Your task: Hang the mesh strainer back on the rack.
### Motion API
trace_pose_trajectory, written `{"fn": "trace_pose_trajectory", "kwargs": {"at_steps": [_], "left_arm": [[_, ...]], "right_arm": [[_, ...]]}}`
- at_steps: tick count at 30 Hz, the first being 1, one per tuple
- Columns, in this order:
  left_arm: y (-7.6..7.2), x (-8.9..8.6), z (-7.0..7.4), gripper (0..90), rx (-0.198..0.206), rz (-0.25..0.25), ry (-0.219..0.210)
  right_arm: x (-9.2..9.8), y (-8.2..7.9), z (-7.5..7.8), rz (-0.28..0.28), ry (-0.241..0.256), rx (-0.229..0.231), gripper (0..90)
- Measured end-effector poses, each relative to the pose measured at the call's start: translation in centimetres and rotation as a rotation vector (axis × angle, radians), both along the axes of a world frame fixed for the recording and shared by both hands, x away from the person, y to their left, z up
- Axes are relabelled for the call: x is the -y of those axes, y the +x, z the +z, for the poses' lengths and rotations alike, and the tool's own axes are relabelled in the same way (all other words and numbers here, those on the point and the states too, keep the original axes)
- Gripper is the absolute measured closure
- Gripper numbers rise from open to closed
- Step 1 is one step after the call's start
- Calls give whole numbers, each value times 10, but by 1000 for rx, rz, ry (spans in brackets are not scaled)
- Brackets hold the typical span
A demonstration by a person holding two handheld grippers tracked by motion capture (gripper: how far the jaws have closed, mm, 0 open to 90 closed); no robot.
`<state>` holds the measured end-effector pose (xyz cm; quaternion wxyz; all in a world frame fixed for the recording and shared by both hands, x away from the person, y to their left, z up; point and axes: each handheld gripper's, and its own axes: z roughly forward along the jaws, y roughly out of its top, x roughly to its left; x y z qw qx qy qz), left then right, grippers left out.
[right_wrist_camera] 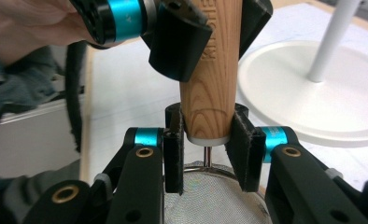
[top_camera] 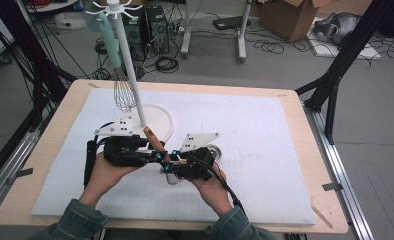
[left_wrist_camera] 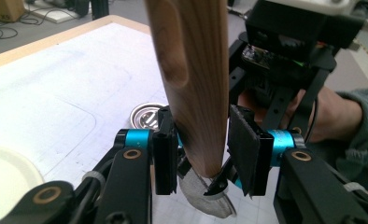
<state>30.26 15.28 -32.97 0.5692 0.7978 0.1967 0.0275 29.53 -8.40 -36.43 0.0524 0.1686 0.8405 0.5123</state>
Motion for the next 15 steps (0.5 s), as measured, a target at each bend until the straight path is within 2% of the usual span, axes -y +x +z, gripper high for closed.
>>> {"fn": "trace_pose_trajectory", "kwargs": {"at_steps": [3, 5, 8, 10, 15], "left_arm": [[0, -2, 1, 693, -15, -20, -16], [-1, -2, 2, 700, -9, -40, -6], [-2, -4, 4, 702, -8, -76, -5], [-2, -5, 6, 702, -4, -98, -8], [-4, -6, 9, 702, -3, -170, -8]], "right_arm": [[-3, -2, 0, 2, 1, 4, 694], [-4, -2, 1, 14, -3, 12, 693], [-3, 0, 0, 71, 12, -7, 681], [-1, 0, 1, 115, 31, -7, 640], [0, 1, 3, 199, 44, -11, 646]]}}
